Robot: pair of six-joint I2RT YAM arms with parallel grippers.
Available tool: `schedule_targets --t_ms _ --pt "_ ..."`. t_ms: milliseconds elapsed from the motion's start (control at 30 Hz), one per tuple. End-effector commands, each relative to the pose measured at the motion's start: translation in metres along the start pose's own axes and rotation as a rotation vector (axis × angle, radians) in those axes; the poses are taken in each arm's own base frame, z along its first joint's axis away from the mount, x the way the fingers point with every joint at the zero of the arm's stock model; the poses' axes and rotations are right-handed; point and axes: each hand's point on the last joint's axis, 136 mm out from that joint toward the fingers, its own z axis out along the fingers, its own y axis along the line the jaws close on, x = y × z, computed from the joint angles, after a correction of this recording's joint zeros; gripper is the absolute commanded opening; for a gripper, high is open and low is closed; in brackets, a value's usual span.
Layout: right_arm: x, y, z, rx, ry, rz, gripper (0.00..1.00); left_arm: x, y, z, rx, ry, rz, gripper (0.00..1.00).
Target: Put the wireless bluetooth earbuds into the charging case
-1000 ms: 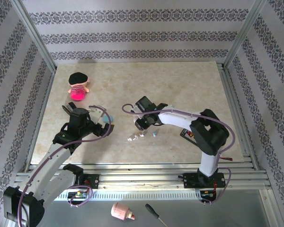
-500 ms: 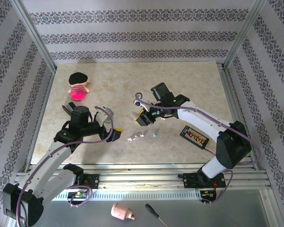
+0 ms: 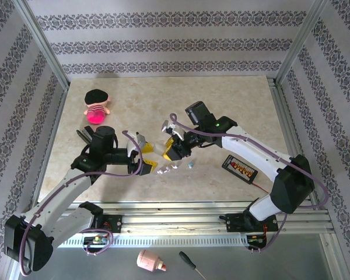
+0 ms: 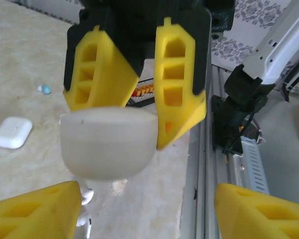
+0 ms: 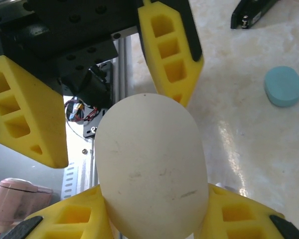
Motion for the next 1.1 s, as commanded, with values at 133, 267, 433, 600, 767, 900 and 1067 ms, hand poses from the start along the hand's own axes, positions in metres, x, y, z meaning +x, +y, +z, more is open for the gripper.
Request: schedule_targets --t_ms 133,267,433,600,767,900,1067 --pt "-0.01 0.018 -0.001 -0.05 -0.003 -0.076 0.28 -0.024 -0.018 0.003 0.1 -0.048 0.061 0.65" --pt "-0.007 0.02 0.001 -0.061 0.013 -0.076 0.28 -0.025 -0.02 0.004 0.108 -0.049 0.055 0.57" --pt "-0.004 0.021 0.002 -0.063 0.026 -0.078 0.27 -0.027 -0.018 0.005 0.105 -0.05 0.044 0.56" --pt "-0.004 0.023 0.004 -0.067 0.031 -0.084 0.27 -0.026 -0.019 0.006 0.112 -0.047 0.037 0.56" --pt "-0.003 0.025 0.005 -0.077 0.035 -0.087 0.27 -0.026 -0.019 0.007 0.108 -0.045 0.037 0.62" --pt "-0.003 0.025 0.004 -0.072 0.033 -0.089 0.27 -0.023 -0.018 0.008 0.109 -0.036 0.031 0.56" --pt "0.0 0.024 0.005 -0.07 0.044 -0.084 0.27 -0.025 -0.019 0.009 0.113 -0.039 0.033 0.49"
